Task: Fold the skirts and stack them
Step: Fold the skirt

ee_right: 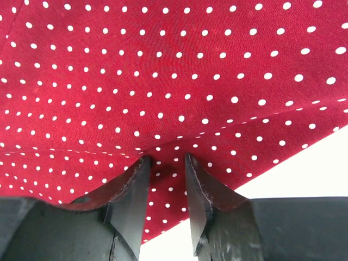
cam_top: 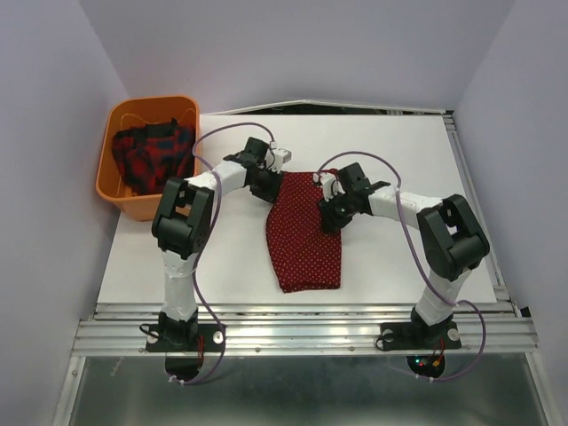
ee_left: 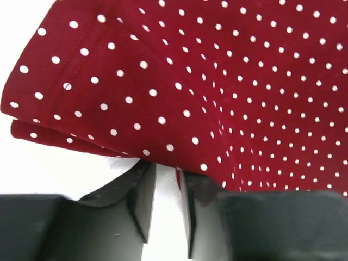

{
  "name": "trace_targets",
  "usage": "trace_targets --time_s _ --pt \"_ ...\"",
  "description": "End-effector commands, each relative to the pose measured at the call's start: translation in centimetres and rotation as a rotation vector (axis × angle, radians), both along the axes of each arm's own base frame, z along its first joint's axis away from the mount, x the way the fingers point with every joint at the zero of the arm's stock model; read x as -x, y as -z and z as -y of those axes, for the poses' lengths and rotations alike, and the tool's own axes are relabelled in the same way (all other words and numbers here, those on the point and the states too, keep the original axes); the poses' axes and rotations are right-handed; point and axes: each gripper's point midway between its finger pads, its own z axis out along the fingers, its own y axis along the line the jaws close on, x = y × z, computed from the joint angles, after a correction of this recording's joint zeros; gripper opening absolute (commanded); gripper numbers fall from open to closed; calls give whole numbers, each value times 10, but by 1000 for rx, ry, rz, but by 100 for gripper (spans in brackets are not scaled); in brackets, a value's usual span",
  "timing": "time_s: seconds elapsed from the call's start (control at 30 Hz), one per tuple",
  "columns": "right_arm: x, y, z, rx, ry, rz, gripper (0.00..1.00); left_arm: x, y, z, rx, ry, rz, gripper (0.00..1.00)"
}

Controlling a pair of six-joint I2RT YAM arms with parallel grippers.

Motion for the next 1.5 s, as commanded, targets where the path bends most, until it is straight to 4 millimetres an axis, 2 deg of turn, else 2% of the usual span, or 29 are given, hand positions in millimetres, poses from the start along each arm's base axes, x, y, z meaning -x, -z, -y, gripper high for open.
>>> trace_targets --time_s 0.0,0.03,0.07,0.1,0.13,0.17,0.2,0.23,0.27,0.3,0.33,0.37,0.4,0.47,0.5,0.53,0.63,0.67,0.73,0.8,0.9,1.0,1.17,1.33,1.47 --pt "39 16 28 87 18 -175 42 -26 -67 -6 61 -30 191 42" --pt "43 7 24 64 4 -190 45 -18 -63 -22 13 -37 219 49" --pt "47 -10 13 -4 -34 -196 46 -23 -80 -28 11 -42 305 55" --pt "45 -23 7 -39 -50 -184 48 -20 -119 -37 21 -53 420 62" --pt "49 -32 3 -66 -63 -193 49 -10 -114 -51 -29 -35 472 81" --pt "52 -50 -6 -131 -96 -184 50 1 -154 -59 -20 -26 588 96" --pt "51 -60 -10 -156 -103 -171 52 11 -163 -64 -32 -4 637 99" --pt "53 -69 -16 -197 -124 -169 53 26 -153 -73 -79 49 659 98" --pt "52 -74 -16 -203 -126 -155 54 35 -163 -78 -93 73 704 98" --pt "56 -82 -24 -240 -143 -164 55 50 -186 -84 -98 99 781 98" --pt "53 -87 -27 -256 -146 -144 56 67 -170 -88 -155 201 780 99" --pt "55 -91 -33 -276 -161 -151 57 80 -182 -91 -166 244 826 99" --pt "59 -92 -39 -288 -174 -162 57 91 -177 -91 -184 292 825 98" --pt "58 -88 -48 -294 -190 -165 57 119 -150 -90 -236 408 766 98" --pt "61 -87 -53 -297 -202 -174 57 129 -147 -89 -272 469 787 99" --pt "65 -83 -60 -297 -220 -192 57 146 -128 -82 -311 542 766 98" --pt "72 -83 -74 -311 -256 -216 57 169 -113 -75 -385 625 797 98" --pt "75 -82 -79 -320 -274 -231 57 186 -100 -60 -372 706 797 99" --pt "82 -78 -83 -319 -294 -253 57 195 -89 -56 -415 736 802 98" --pt "90 -70 -88 -307 -320 -273 57 211 -76 -40 -393 810 818 98" --pt "93 -54 -85 -279 -310 -315 56 224 -63 -29 -392 895 821 99" --pt "98 -36 -82 -252 -301 -367 56 253 -47 -12 -380 1059 843 98" --pt "100 -17 -73 -193 -281 -391 54 276 -35 6 -357 1177 859 98" --pt "105 -7 -65 -160 -266 -407 53 278 -22 17 -389 1248 809 99" --pt "105 -4 -64 -150 -263 -410 53 271 -20 35 -387 1223 819 98"
